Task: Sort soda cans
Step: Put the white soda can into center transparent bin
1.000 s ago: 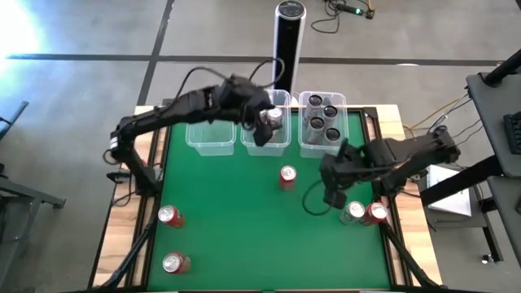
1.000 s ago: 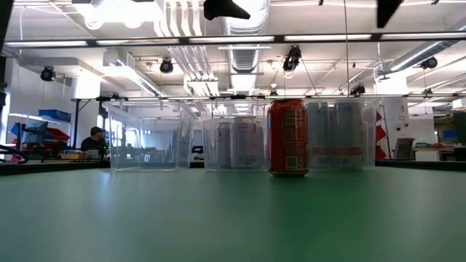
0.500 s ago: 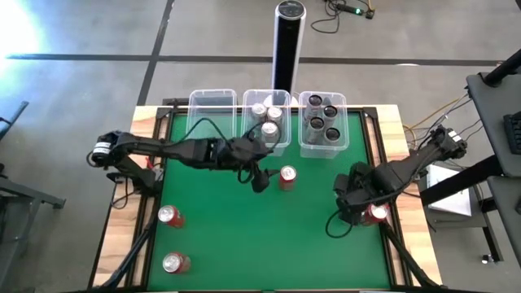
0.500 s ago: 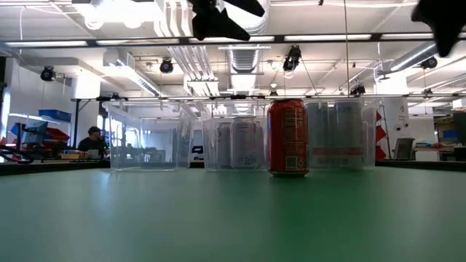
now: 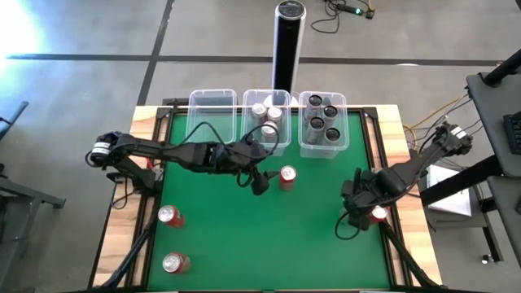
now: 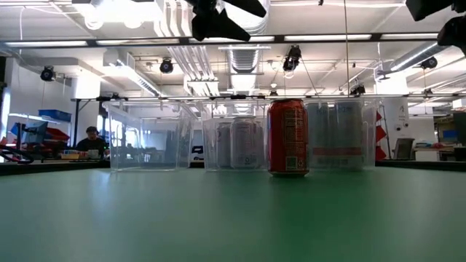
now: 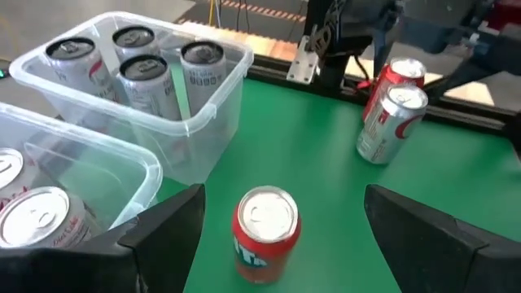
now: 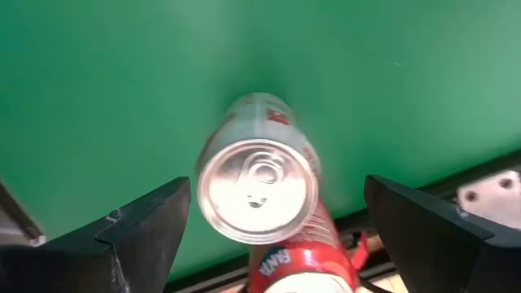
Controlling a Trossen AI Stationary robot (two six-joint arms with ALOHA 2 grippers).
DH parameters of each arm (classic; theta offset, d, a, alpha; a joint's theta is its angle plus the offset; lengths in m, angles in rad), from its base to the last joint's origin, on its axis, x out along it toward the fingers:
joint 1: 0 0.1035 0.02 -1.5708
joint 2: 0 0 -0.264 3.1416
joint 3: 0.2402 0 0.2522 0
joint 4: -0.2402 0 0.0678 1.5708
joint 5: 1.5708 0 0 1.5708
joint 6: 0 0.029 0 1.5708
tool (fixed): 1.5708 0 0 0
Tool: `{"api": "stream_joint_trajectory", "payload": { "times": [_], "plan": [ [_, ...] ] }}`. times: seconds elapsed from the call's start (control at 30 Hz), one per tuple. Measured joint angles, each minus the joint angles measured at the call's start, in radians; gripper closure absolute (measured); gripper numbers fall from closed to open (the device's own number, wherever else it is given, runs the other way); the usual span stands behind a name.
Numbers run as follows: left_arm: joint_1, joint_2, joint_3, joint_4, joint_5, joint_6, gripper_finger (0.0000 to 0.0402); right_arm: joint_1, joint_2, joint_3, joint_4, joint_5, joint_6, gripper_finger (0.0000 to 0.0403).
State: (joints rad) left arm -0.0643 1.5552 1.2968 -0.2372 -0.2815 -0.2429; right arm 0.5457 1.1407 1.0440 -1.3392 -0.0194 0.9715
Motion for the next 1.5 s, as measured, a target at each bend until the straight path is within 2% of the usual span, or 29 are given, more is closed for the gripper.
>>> {"api": "stream_joint_trajectory", "payload": {
  "times": [0.2, 0.7, 0.93, 1.07, 1.17, 1.27, 1.5],
  "plan": [
    [0.0, 0.001, 0.0, 0.02, -0.025, -0.002, 0.0082, 0.0, -0.013, -0.036, 0.067, -0.009, 0.0, 0.0041],
    [-0.005, 0.003, -0.001, 0.023, -0.008, -0.024, 0.0082, 0.0, 0.004, -0.152, 0.142, -0.024, 0.069, 0.0042],
    [-0.045, 0.002, 0.058, 0.017, 0.012, 0.029, 0.0082, 0.0, 0.014, -0.209, 0.181, -0.051, 0.089, 0.0082],
    [-0.072, -0.001, 0.131, -0.106, 0.015, 0.097, 0.0082, 0.0, 0.015, -0.203, 0.189, -0.063, 0.102, 0.0105],
    [-0.094, -0.01, 0.21, -0.269, 0.03, 0.165, 0.0082, -0.008, 0.029, -0.158, 0.22, -0.097, 0.098, 0.0105],
    [-0.106, -0.028, 0.272, -0.416, 0.033, 0.198, 0.0082, -0.023, 0.092, -0.044, 0.251, -0.125, 0.04, 0.0105],
    [-0.105, -0.07, 0.281, -0.567, 0.028, 0.169, 0.0082, -0.062, 0.441, 0.339, 0.117, -0.035, -0.231, 0.0105]
  ]
}}
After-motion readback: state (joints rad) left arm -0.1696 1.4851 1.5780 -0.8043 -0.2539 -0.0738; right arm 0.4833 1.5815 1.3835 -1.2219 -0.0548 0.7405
